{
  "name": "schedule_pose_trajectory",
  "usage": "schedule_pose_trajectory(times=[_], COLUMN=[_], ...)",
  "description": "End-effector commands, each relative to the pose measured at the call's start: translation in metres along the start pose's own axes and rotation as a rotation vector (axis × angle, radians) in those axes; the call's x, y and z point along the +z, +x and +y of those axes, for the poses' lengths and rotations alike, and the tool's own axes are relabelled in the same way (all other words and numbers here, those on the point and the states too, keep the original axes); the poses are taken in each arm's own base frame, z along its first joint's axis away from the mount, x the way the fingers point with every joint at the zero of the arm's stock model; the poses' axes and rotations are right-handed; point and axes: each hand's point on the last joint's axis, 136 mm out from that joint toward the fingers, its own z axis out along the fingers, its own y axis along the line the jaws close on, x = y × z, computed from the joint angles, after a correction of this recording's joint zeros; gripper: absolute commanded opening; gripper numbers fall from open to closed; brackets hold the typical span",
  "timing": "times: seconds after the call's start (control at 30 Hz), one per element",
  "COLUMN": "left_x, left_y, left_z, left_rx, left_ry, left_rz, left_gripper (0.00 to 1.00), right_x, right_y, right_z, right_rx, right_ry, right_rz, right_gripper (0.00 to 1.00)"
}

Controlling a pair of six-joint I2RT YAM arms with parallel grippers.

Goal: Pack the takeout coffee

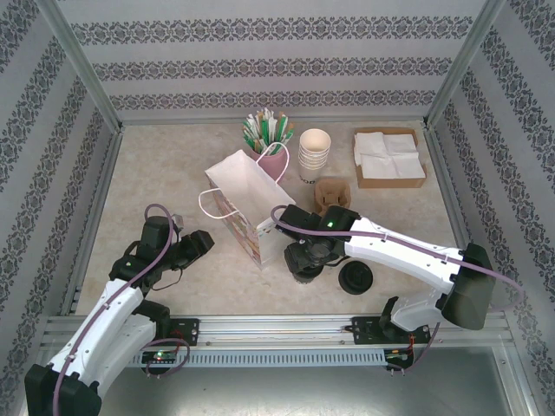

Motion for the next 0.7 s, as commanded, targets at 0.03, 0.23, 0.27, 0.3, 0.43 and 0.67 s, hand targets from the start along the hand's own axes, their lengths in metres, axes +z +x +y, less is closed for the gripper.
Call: schedule_pose_trajectory(times=[0.03, 0.23, 0.27, 0.3, 0.43, 0.67], left_x=[-0.007, -0.007, -0.007, -0.007, -0.007, -0.006], left_y=[-0.002, -0.001, -0.001, -0.001, -0.001, -0.001], left_z=[-0.006, -0.006, -0.006, -0.006, -0.005, -0.005], left_rx=[0.036, 0.037, 0.036, 0.037, 0.036, 0.034], left_ry=[0.004, 0.005, 0.004, 0.004, 0.003, 0.004], left_rz=[-0.011, -0.009, -0.01, -0.012, -0.013, -0.012], left_gripper=[0.6, 0.6, 0.6, 0.6, 0.6, 0.6], right_x=[0.001, 0.006, 0.007, 0.008, 0.011, 0.022], right_y=[0.001, 0.003, 0.004, 0.006, 0.011, 0.02], right_z=[0.006, 0.007, 0.007, 0.007, 0.004, -0.003], right_rx=[-0.022, -0.015, -0.016, -0.014, -0.014, -0.007], right_ry=[-0.011, -0.012, -0.014, -0.017, -0.005, 0.041], right_rz=[0.016, 0.028, 0.033, 0.039, 0.059, 0.102], right_gripper=[0.7, 0.7, 0.7, 0.7, 0.7, 0.7])
